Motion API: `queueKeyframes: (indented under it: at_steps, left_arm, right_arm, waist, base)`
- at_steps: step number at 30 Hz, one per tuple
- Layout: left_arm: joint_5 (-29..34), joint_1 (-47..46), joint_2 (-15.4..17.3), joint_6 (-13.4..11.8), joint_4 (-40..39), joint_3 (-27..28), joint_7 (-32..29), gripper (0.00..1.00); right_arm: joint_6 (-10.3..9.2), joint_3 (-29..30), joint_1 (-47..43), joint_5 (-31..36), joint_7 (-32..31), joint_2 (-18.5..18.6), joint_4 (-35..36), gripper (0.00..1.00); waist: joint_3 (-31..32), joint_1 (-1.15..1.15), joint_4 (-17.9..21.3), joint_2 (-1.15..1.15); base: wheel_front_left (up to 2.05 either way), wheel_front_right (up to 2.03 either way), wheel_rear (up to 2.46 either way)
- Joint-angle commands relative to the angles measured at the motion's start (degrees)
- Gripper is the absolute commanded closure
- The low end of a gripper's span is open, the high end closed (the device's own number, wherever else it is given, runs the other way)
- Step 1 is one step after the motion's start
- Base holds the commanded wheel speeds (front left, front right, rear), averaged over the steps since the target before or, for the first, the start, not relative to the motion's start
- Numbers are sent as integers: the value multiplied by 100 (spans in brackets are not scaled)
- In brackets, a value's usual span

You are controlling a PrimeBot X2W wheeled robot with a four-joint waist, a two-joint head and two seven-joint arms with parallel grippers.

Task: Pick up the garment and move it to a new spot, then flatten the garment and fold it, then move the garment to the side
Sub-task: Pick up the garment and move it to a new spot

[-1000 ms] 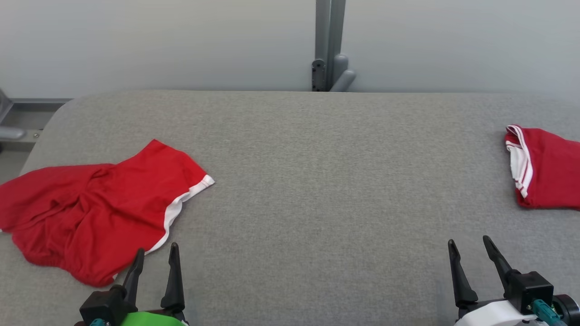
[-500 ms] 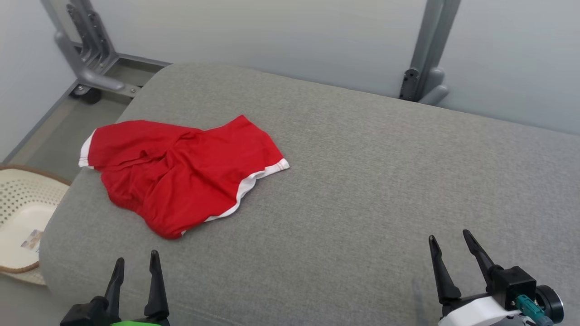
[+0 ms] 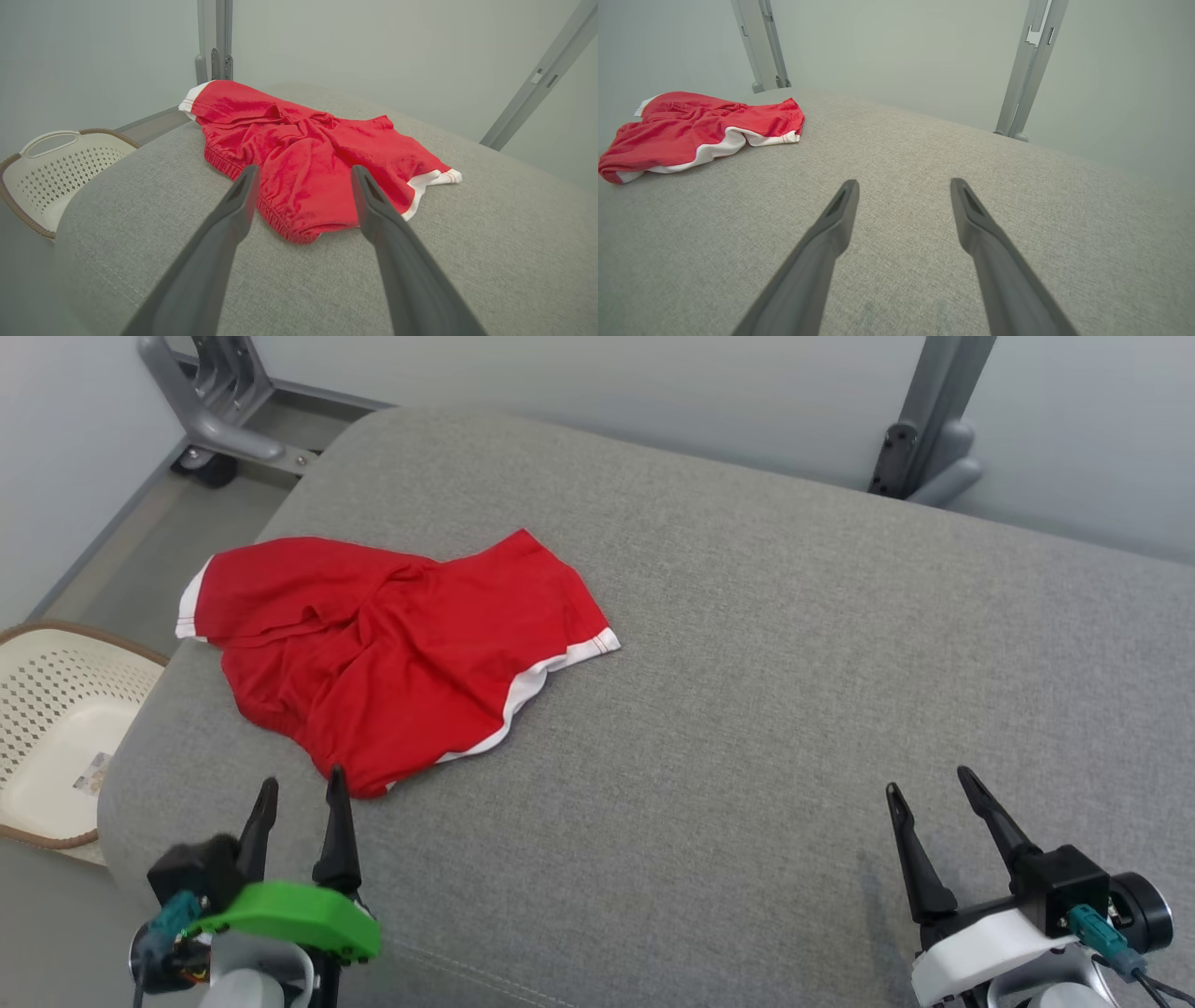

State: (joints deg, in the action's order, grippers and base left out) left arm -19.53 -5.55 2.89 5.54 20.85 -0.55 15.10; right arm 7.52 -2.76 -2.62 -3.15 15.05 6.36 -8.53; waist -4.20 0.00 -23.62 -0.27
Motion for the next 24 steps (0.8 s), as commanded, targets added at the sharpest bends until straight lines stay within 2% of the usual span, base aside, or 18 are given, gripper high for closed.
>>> queueKeyframes:
  at_steps: [1, 5, 7, 10, 11, 13, 14, 15, 19, 24]
  left_arm:
    - [-96, -471, 58, 42, 413, -26, -138, 0]
    - [-442, -1430, 125, 65, 1516, 98, -725, 0]
    - [-452, -1819, 269, -1, 2052, 158, -935, 0]
    - [-777, -2265, 297, -54, 2817, 372, -1323, 0]
    - [-777, -2265, 297, -54, 2817, 372, -1323, 0]
    - [-735, -2473, 483, -117, 3239, 376, -1496, 0]
    - [-837, -2540, 507, -117, 3409, 451, -1506, 42]
    - [-829, -2591, 543, -99, 3529, 465, -1475, 100]
    - [-692, -2753, 711, -44, 3840, 326, -1212, 100]
    - [-419, -2999, 684, 108, 3397, -99, -794, 100]
  right_arm:
    - [-6, -17, 160, 16, 15, 92, 11, 0]
    - [-7, -7, 356, -17, 15, 203, 13, 0]
    - [-7, -39, 421, -21, 15, 217, -26, 0]
    - [-7, -75, 489, -59, 15, 209, -98, 0]
    - [-7, -75, 489, -59, 15, 209, -98, 0]
    - [-7, -67, 518, -88, 15, 169, -123, 0]
    - [-6, -68, 530, -95, 15, 143, -129, 0]
    - [-6, -72, 534, -104, 15, 120, -139, 0]
    - [-6, -19, 493, -136, 15, 21, -167, 0]
    - [-6, -59, 456, -159, 15, -81, -186, 0]
  waist:
    - [-642, 0, 462, 27]
    - [-1014, 0, 735, 27]
    - [-1124, 0, 891, 27]
    - [-1188, 0, 1099, 27]
    - [-1188, 0, 1099, 27]
    - [-1184, 0, 1214, 27]
    - [-1173, 0, 1268, 27]
    - [-1155, 0, 1321, 27]
    - [-1037, 0, 1481, 27]
    - [-855, 0, 1648, 27]
  base:
    - [0, 0, 0]
    - [0, 0, 0]
    - [0, 0, 0]
    - [0, 0, 0]
    - [0, 0, 0]
    - [0, 0, 0]
    - [0, 0, 0]
    - [0, 0, 0]
    - [0, 0, 0]
    - [0, 0, 0]
